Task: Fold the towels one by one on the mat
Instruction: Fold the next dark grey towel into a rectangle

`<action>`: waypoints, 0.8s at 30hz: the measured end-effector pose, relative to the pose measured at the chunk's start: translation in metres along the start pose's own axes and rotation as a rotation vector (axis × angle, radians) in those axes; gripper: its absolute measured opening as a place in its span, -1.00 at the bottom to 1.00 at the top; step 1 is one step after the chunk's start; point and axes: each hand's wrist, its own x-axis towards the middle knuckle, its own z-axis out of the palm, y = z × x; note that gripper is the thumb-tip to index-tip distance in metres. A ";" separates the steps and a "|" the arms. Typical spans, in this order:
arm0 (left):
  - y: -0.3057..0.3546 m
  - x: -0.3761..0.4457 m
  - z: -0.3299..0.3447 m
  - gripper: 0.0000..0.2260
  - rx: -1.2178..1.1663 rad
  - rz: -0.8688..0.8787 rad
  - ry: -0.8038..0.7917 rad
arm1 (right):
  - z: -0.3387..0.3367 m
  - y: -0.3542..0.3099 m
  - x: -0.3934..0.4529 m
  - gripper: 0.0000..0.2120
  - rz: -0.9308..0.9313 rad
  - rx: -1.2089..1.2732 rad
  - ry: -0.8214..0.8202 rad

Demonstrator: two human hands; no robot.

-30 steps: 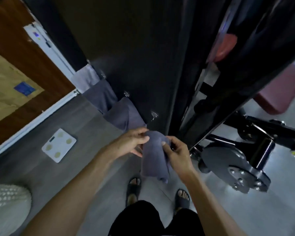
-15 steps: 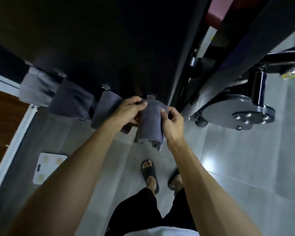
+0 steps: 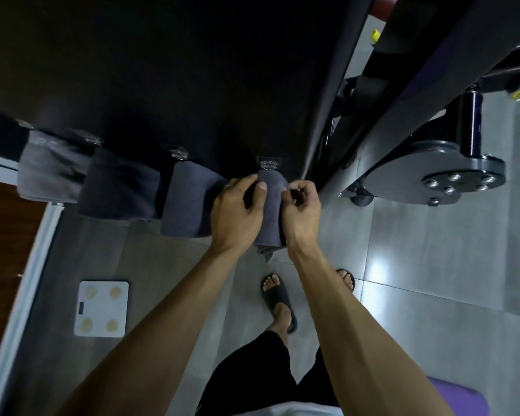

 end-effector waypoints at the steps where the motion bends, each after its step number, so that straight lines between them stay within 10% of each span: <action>1: 0.001 -0.002 0.000 -0.68 0.009 -0.001 -0.043 | 0.002 0.000 -0.001 -0.89 -0.020 -0.019 0.011; 24: -0.016 0.022 -0.028 -0.41 -0.093 -0.077 -0.518 | -0.019 -0.007 -0.001 -0.60 0.002 -0.302 -0.457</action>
